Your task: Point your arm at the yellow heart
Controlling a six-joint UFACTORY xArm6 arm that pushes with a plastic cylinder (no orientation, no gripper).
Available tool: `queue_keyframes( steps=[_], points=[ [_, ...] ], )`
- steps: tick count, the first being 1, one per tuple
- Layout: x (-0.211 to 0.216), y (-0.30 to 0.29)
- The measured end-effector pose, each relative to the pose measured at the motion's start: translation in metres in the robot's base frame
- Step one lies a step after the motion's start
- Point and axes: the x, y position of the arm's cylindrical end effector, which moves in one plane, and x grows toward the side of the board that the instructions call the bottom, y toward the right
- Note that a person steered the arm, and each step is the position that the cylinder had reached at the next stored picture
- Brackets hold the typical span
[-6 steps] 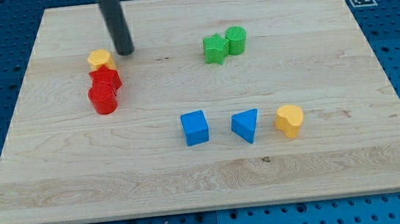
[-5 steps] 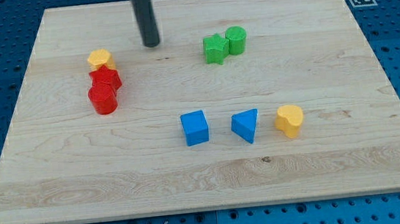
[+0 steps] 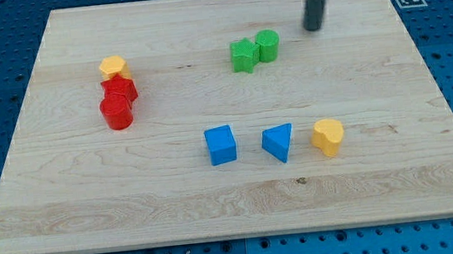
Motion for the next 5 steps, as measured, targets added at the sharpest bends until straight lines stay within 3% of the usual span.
queue_keyframes(
  steps=[1, 3, 5],
  points=[
    [0.084, 0.039],
    [0.252, 0.029],
    [0.275, -0.042]
  ],
)
